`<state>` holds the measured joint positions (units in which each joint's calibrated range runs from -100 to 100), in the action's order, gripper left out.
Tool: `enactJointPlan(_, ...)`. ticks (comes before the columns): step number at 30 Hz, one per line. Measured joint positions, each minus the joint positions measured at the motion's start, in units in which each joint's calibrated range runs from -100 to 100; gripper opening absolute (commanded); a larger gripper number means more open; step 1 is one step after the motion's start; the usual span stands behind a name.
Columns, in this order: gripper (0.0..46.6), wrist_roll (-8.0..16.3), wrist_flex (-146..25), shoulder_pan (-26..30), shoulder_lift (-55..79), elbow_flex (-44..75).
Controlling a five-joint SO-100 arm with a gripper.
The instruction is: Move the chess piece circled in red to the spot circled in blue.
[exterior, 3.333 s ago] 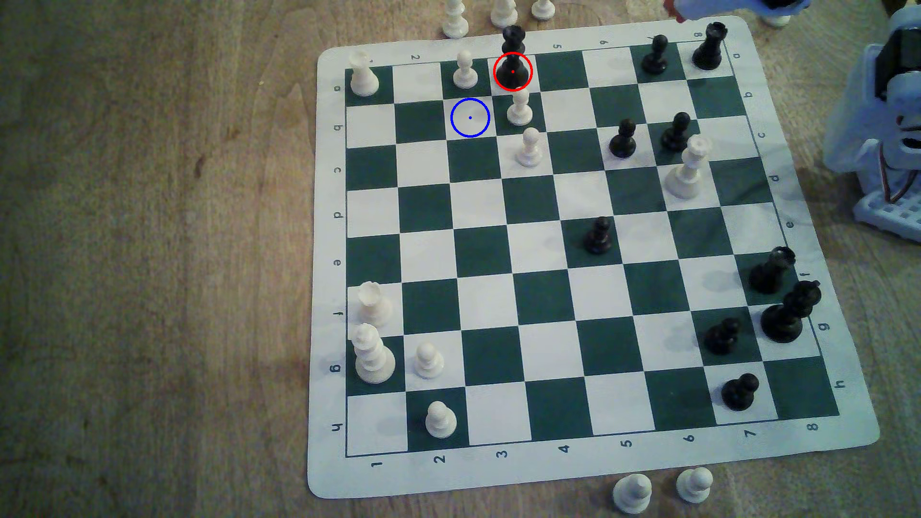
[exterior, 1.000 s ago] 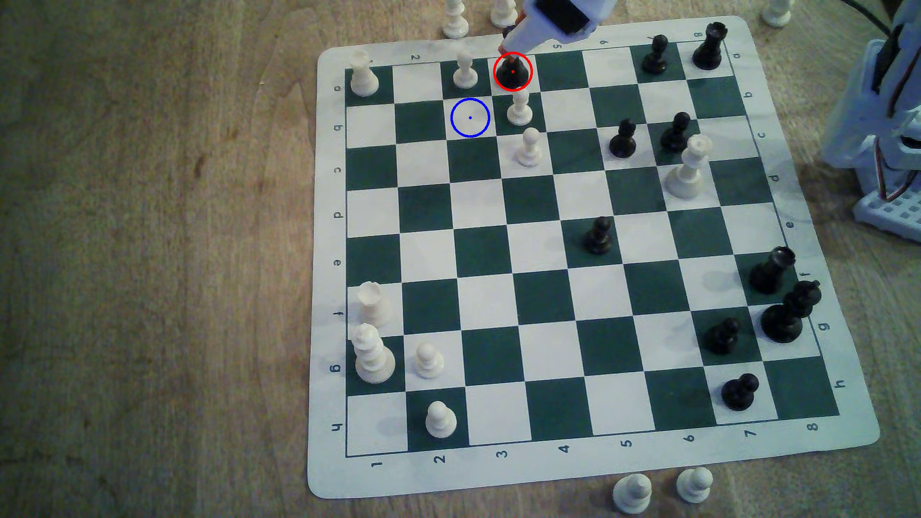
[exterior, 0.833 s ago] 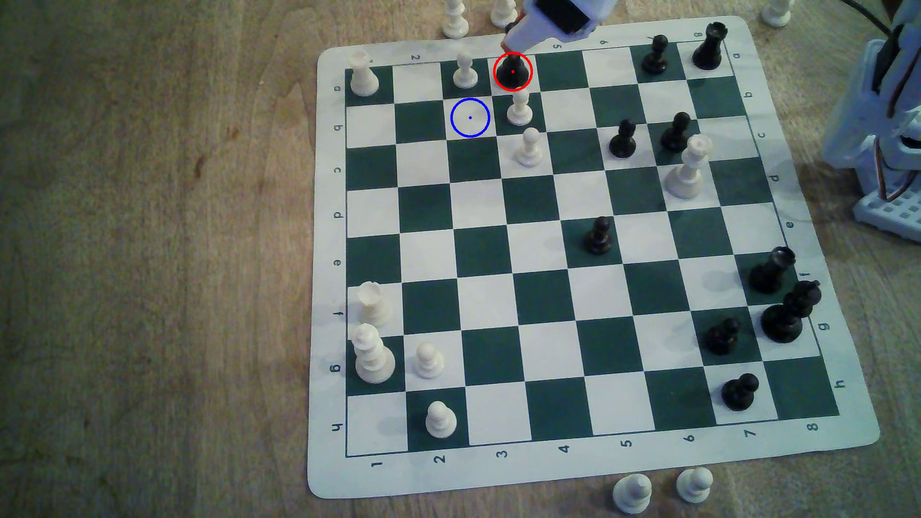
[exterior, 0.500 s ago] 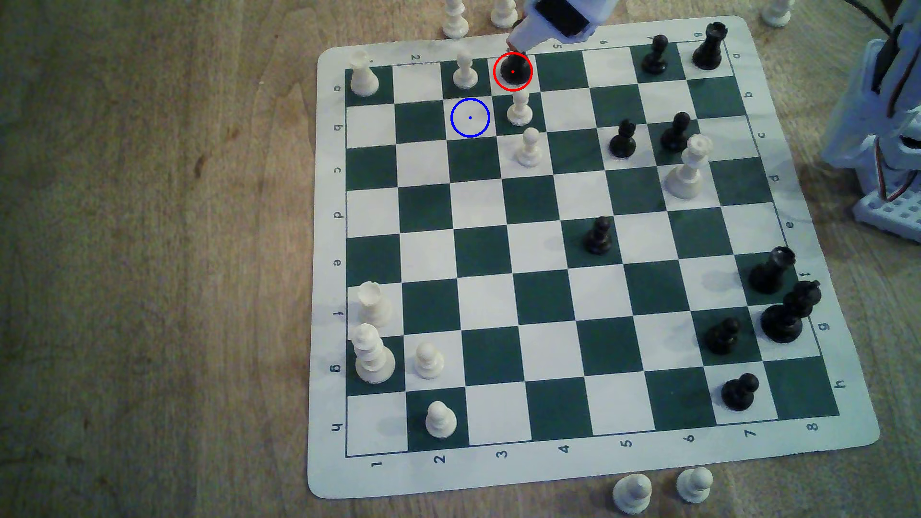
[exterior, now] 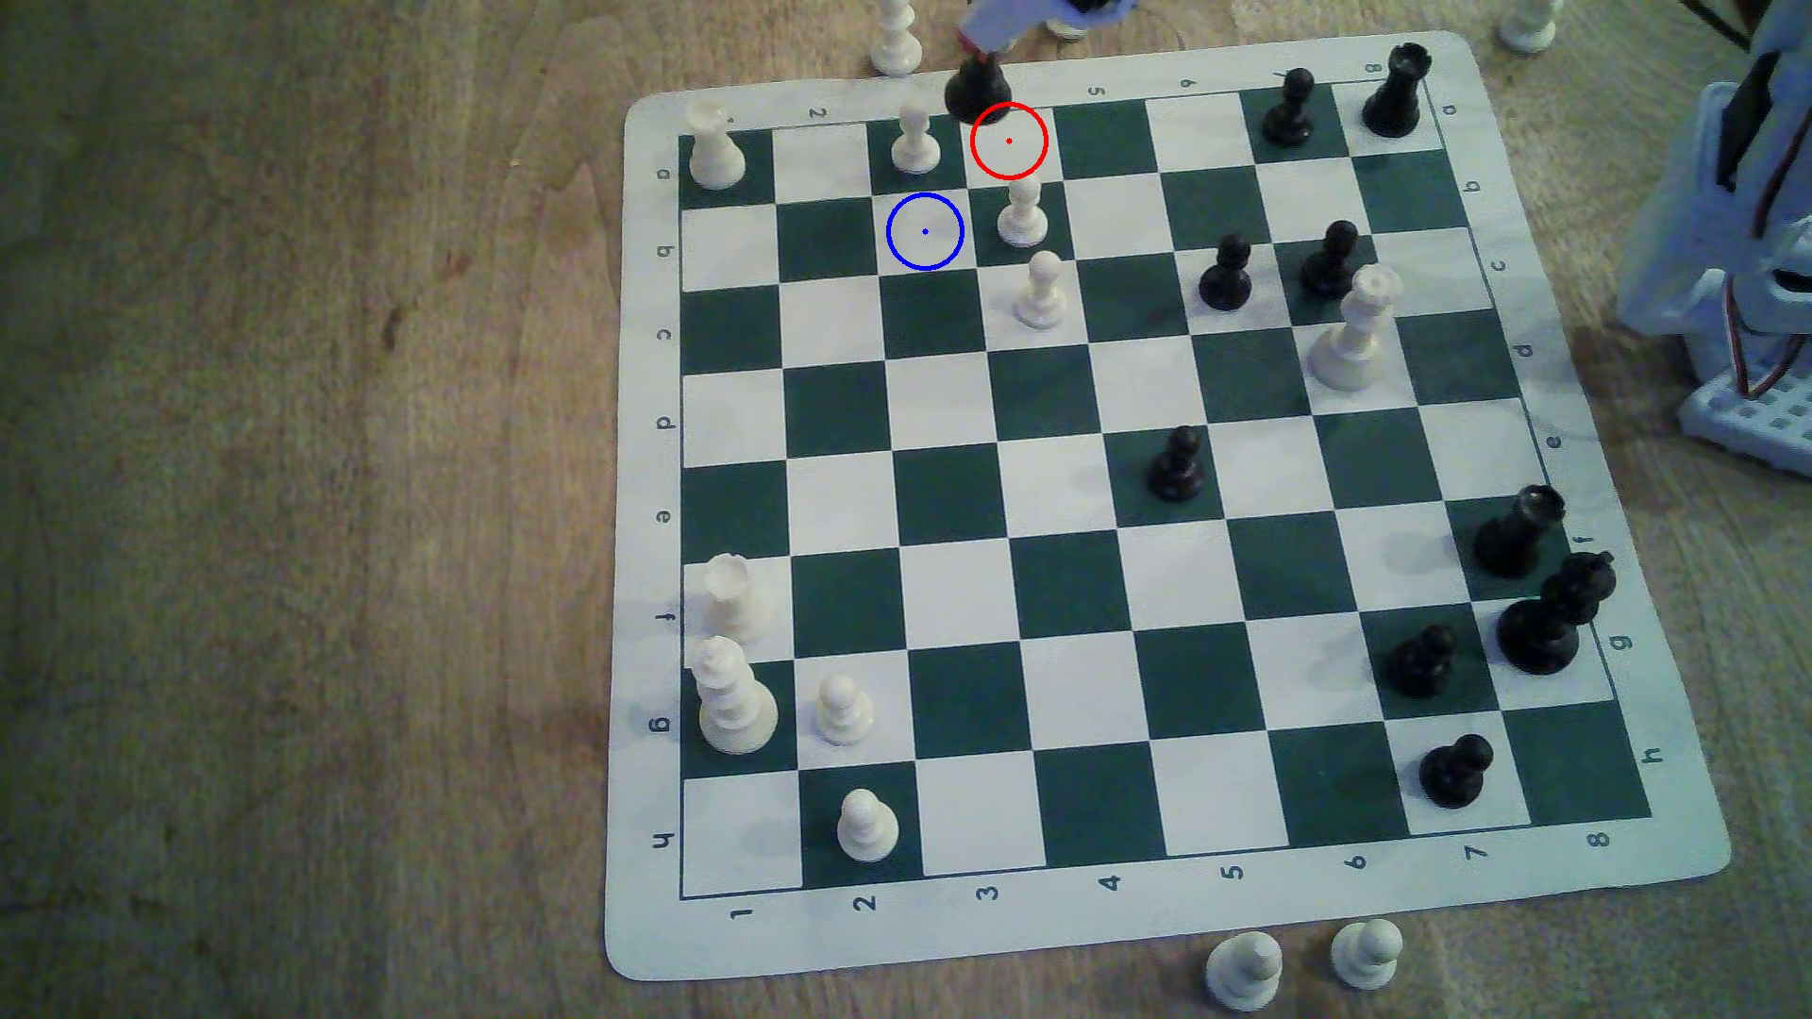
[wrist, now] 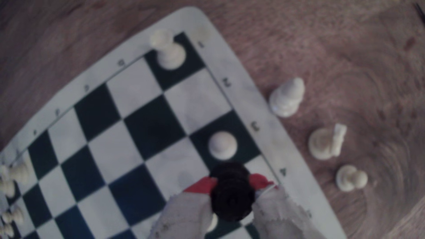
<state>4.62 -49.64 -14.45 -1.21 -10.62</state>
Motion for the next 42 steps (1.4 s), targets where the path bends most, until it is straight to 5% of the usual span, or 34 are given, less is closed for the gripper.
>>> enactJointPlan(19, 0.5, 3.57, 2.07, 6.19, 3.35, 1.54)
enactJointPlan(42, 0.6, 2.98, 7.25, 6.49, 13.41, 5.15)
